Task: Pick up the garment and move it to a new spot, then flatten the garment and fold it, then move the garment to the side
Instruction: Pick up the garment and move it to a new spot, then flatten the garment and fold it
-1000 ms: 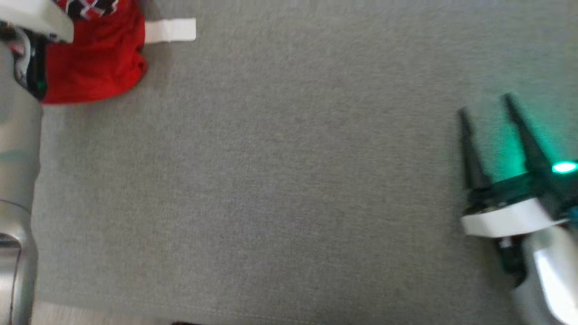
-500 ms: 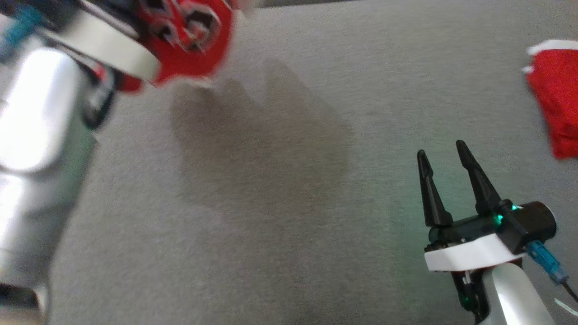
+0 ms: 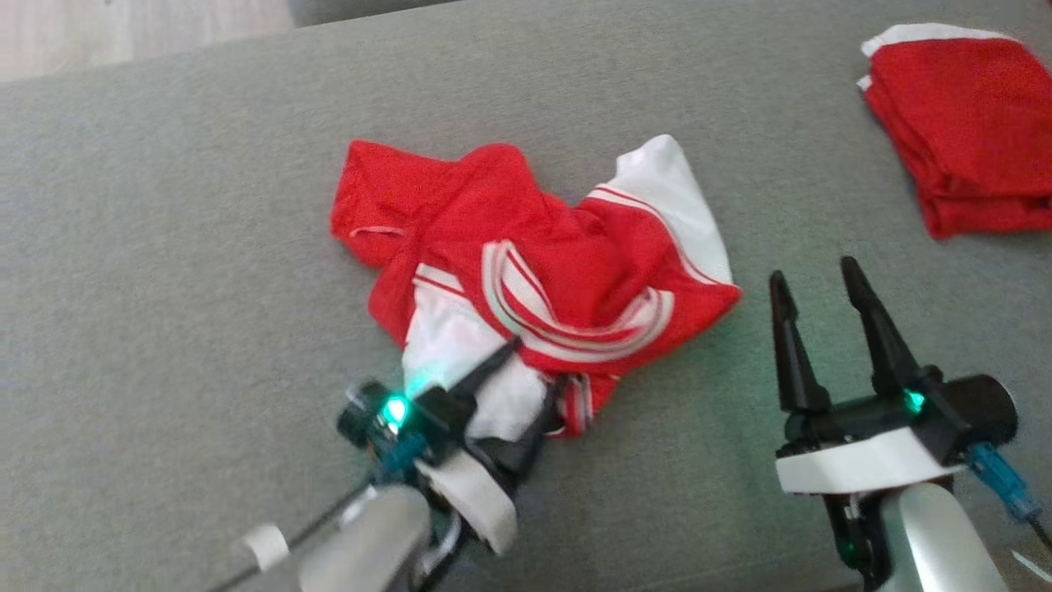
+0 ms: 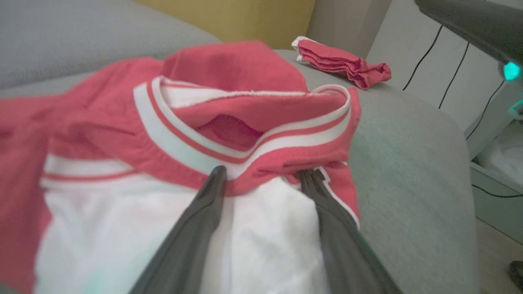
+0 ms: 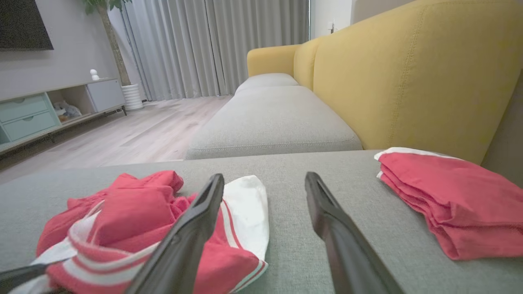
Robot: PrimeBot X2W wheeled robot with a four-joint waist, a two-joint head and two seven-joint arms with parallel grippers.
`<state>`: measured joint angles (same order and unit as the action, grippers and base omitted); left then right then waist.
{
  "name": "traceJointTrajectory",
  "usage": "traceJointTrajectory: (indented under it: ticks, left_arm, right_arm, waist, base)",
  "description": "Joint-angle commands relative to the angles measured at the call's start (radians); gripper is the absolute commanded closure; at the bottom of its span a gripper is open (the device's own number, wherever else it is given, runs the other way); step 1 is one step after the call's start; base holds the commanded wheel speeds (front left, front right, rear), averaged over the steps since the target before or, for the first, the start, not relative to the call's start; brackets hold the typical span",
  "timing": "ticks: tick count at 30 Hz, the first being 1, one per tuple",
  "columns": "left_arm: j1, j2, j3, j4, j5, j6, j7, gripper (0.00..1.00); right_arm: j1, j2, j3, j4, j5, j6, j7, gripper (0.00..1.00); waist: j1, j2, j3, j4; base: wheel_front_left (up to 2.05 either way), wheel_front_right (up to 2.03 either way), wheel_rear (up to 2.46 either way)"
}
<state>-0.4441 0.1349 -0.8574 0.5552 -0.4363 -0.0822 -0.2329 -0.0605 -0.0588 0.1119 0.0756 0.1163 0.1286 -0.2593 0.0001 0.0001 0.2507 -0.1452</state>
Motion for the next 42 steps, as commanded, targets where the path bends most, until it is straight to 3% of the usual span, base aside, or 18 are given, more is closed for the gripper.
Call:
traceJointTrajectory:
  ticks: [1, 6, 7, 12, 16, 24, 34, 42]
  left_arm:
    - [-0.033, -0.010, 0.041, -0.030, -0.010, 0.013, -0.021, 0.00]
    - [0.066, -0.040, 0.138, -0.157, 0.013, 0.099, -0.028, 0.00]
    - [0.066, -0.040, 0.138, -0.157, 0.013, 0.099, -0.028, 0.00]
    - [0.232, -0.029, 0.317, -0.360, 0.092, 0.205, -0.029, 0.00]
    - [0.382, -0.031, 0.468, -0.464, 0.140, 0.252, -0.029, 0.00]
    - [0.563, -0.054, 0.616, -0.596, 0.245, 0.217, -0.029, 0.00]
    - [0.612, -0.075, 0.631, -0.591, 0.325, 0.146, -0.029, 0.00]
    - [0.614, -0.080, 0.636, -0.578, 0.358, 0.128, -0.029, 0.00]
  right_arm:
    - [0.014, 0.005, 0.011, -0.020, 0.005, 0.002, -0.002, 0.00]
    - [0.052, 0.001, 0.000, 0.010, -0.010, 0.002, -0.002, 0.00]
    - [0.052, 0.001, 0.000, 0.010, -0.010, 0.002, -0.002, 0.00]
    - [0.085, 0.002, -0.017, 0.033, -0.002, 0.002, -0.002, 0.00]
    - [0.120, 0.004, -0.026, 0.043, 0.000, 0.002, -0.002, 0.00]
    - [0.186, 0.008, -0.028, 0.021, -0.006, 0.002, -0.002, 0.00]
    - [0.228, 0.008, -0.035, 0.000, 0.013, 0.002, -0.002, 0.00]
    - [0.231, 0.008, -0.030, -0.001, 0.021, 0.002, -0.002, 0.00]
  waist:
    - [-0.0001, -0.0001, -0.016, 0.044]
    - [-0.0001, -0.0001, -0.087, 0.142]
    - [-0.0001, -0.0001, -0.087, 0.142]
    - [-0.0001, -0.0001, -0.174, 0.224]
    - [-0.0001, -0.0001, -0.242, 0.264]
    - [-0.0001, -0.0001, -0.300, 0.299]
    - [-0.0001, -0.0001, -0.314, 0.298]
    - [-0.0001, -0.0001, -0.314, 0.282]
  base:
    - [0.00, 0.00, 0.00]
    - [0.00, 0.00, 0.00]
    - [0.00, 0.00, 0.00]
    - [0.00, 0.00, 0.00]
    - [0.00, 0.00, 0.00]
    - [0.00, 0.00, 0.00]
    - [0.00, 0.00, 0.00]
    - [0.00, 0.00, 0.00]
